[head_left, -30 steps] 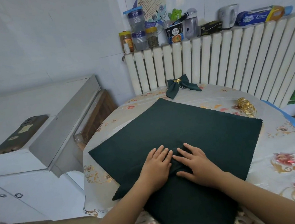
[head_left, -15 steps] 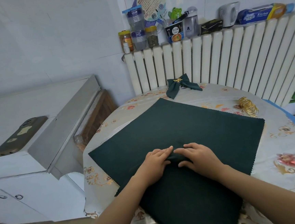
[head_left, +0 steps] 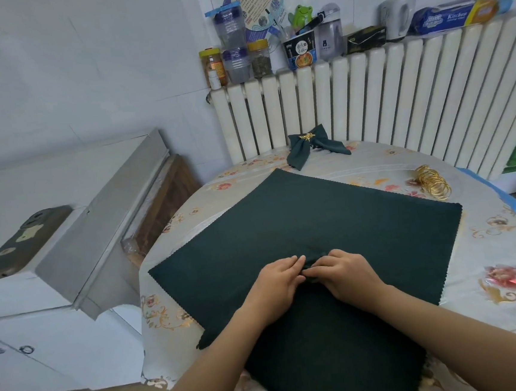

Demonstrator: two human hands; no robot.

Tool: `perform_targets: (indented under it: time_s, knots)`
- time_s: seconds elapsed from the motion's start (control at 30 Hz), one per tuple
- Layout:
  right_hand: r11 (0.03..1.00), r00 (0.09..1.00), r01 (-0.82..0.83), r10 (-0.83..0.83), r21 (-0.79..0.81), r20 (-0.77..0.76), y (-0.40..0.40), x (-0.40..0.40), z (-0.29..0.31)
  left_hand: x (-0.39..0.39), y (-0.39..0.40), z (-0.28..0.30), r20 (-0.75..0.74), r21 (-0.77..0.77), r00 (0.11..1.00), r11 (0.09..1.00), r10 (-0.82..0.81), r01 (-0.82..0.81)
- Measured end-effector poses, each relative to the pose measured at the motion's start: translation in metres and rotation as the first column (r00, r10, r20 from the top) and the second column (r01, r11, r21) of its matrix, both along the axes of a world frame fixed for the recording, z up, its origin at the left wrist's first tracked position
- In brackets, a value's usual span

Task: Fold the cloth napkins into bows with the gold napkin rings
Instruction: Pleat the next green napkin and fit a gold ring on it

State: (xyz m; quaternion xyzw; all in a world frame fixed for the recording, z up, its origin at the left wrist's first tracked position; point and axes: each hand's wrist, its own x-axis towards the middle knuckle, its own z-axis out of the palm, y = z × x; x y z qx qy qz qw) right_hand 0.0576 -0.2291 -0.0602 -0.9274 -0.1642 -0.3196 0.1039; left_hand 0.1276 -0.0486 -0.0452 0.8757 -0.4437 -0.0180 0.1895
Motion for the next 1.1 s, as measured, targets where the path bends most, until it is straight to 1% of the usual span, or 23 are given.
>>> perform_targets:
  time_s: [0.07, 0.2, 0.3, 0.37, 0.43, 0.5, 0.6, 0.63, 0.7, 0.77, 0.87, 0.93, 1.03, 1.1]
  knots:
    - [1.0, 1.0, -0.005, 0.005, 0.002, 0.011, -0.001, -0.001, -0.003, 0.002, 0.005, -0.007, -0.04, -0.135, 0.998, 0.99, 0.046, -0.051]
    - [1.0, 1.0, -0.017, 0.017, -0.004, 0.004, -0.003, -0.005, -0.004, 0.002, 0.002, -0.004, -0.147, -0.263, 0.986, 0.958, 0.075, -0.112]
    - [0.999, 0.999, -0.033, 0.034, -0.037, 0.025, -0.003, -0.002, -0.005, 0.008, 0.0, -0.003, -0.223, -0.316, 0.966, 0.927, 0.134, -0.201]
    - [1.0, 0.999, -0.017, 0.017, -0.004, 0.03, -0.004, -0.001, -0.006, 0.01, -0.001, -0.002, -0.221, -0.326, 0.963, 0.918, 0.155, -0.223]
    - [0.996, 1.0, 0.0, -0.001, 0.088, 0.003, -0.004, 0.001, -0.006, 0.007, -0.003, -0.003, -0.142, -0.303, 0.978, 0.934, 0.15, -0.188]
    - [0.985, 0.999, 0.007, 0.0, 0.171, -0.04, -0.004, 0.001, -0.005, 0.003, -0.002, -0.009, -0.02, -0.247, 0.993, 0.962, 0.115, -0.116]
    - [0.985, 0.995, 0.018, 0.0, 0.174, -0.098, -0.006, 0.003, -0.002, 0.001, -0.001, -0.017, 0.163, -0.124, 0.986, 0.992, 0.043, -0.023]
    - [0.986, 0.994, 0.02, -0.001, 0.168, -0.114, -0.006, 0.003, -0.002, 0.0, 0.0, -0.015, 0.176, -0.058, 0.984, 0.998, 0.023, -0.013]
    - [0.986, 0.991, 0.017, 0.006, 0.167, -0.133, -0.007, 0.003, -0.002, 0.002, 0.002, -0.011, 0.144, 0.104, 0.99, 0.995, -0.009, -0.006]
    - [0.989, 0.986, 0.007, 0.017, 0.145, -0.164, -0.007, 0.001, -0.001, 0.006, 0.003, -0.01, 0.159, 0.17, 0.987, 0.985, -0.032, 0.005]
    - [0.993, 0.979, -0.004, 0.028, 0.119, -0.201, -0.009, 0.0, 0.0, 0.006, 0.002, -0.006, 0.173, 0.127, 0.984, 0.992, -0.043, 0.021]
    - [0.991, 0.979, -0.005, 0.032, 0.132, -0.203, -0.008, 0.0, -0.001, 0.008, 0.001, -0.008, 0.19, 0.076, 0.981, 0.997, -0.035, 0.021]
    - [0.984, 0.979, -0.004, 0.041, 0.18, -0.201, -0.006, 0.003, 0.0, 0.01, -0.001, -0.007, 0.201, 0.043, 0.979, 0.999, -0.039, 0.031]
    - [0.981, 0.976, 0.005, 0.038, 0.193, -0.215, -0.004, 0.005, 0.003, 0.01, -0.001, -0.005, 0.158, 0.005, 0.987, 0.999, -0.034, 0.033]
